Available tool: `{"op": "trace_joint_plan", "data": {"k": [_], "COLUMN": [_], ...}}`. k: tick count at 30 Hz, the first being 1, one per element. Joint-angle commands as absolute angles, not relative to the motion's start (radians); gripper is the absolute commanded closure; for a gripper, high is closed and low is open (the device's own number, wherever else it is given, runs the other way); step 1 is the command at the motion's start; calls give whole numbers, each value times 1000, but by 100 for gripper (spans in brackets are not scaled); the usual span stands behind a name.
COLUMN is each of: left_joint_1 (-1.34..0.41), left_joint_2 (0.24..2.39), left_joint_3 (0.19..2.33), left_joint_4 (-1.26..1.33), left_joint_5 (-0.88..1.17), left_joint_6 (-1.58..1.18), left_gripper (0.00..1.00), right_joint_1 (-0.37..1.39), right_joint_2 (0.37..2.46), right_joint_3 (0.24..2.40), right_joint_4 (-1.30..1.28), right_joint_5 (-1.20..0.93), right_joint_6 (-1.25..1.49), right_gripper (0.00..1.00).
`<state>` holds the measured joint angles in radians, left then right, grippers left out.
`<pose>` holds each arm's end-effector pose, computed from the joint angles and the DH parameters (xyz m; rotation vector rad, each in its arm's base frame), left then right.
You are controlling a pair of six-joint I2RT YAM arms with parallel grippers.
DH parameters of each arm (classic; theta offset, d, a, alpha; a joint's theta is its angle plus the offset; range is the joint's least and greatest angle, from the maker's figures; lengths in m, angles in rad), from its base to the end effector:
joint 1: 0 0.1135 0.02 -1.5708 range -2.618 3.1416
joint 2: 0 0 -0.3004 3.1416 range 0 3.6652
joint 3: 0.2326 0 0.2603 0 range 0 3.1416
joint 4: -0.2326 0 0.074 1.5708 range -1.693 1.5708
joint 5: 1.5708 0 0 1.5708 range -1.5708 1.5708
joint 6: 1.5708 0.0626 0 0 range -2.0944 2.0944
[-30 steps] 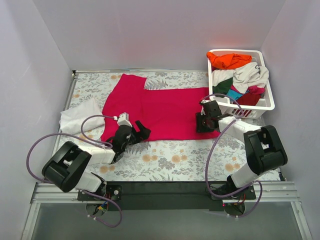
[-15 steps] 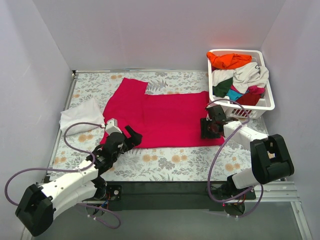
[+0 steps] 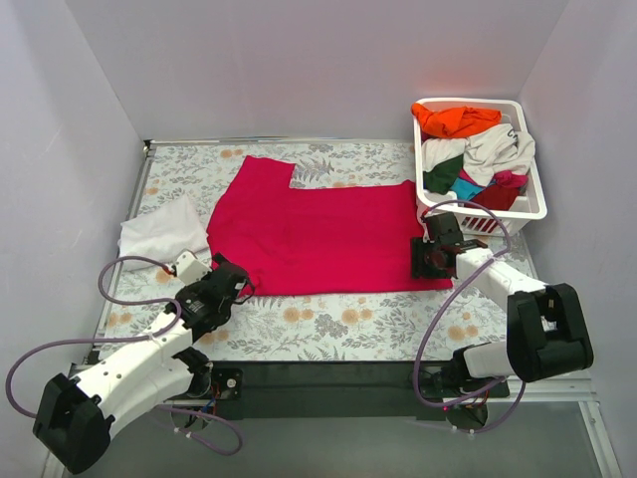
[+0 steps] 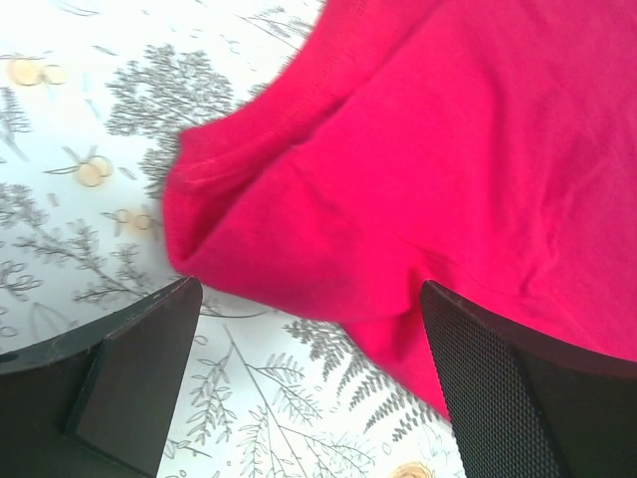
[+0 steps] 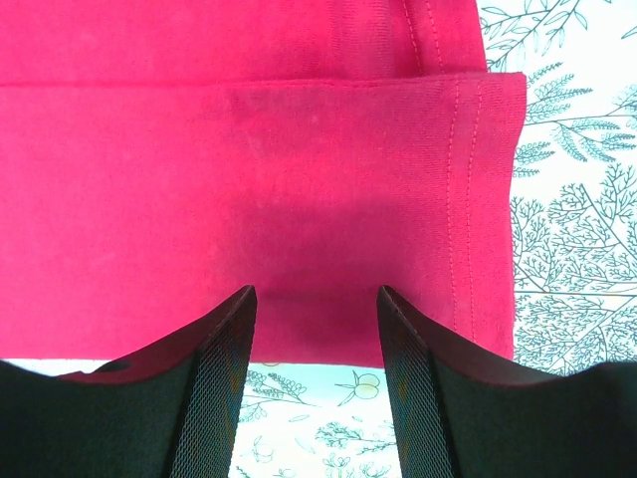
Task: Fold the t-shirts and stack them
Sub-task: Fold the tshirt
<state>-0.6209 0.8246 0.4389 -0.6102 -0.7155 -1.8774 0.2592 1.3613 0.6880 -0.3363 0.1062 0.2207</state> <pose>0.1372 -0.0476 0.1926 -1.5369 1.6889 -0.3684 0.2583 0.0616 0.1809 -0.0101 2.5721 0.0434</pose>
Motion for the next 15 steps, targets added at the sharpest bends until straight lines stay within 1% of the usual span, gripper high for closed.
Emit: {"op": "trace_joint_plan", "data": {"k": [1, 5, 9, 11, 15], "left_joint_1": [-609, -607, -606, -606, -601], "left_joint_2": [798, 853, 929, 936, 901], "left_joint_3": [456, 485, 477, 472, 456], "left_joint_4": [-699, -782, -781, -802, -790], "left_joint_5": [-817, -848, -847, -848, -859], "left_joint_6": [-1979, -2098, -2149, -2195, -2192], "left_gripper": [16, 22, 26, 30, 39], "right_joint_1": [256, 256, 255, 255, 256], "right_joint_2": [1324, 1302, 1289, 1285, 1284], "right_joint_3": [676, 673, 663, 661, 660], "right_joint_4": [-322, -310, -295, -291, -287], "right_joint_5": [89, 77, 55, 51, 46], "right_joint_6": [204, 199, 198, 196, 195], "right_gripper": [53, 53, 53, 53, 53]}}
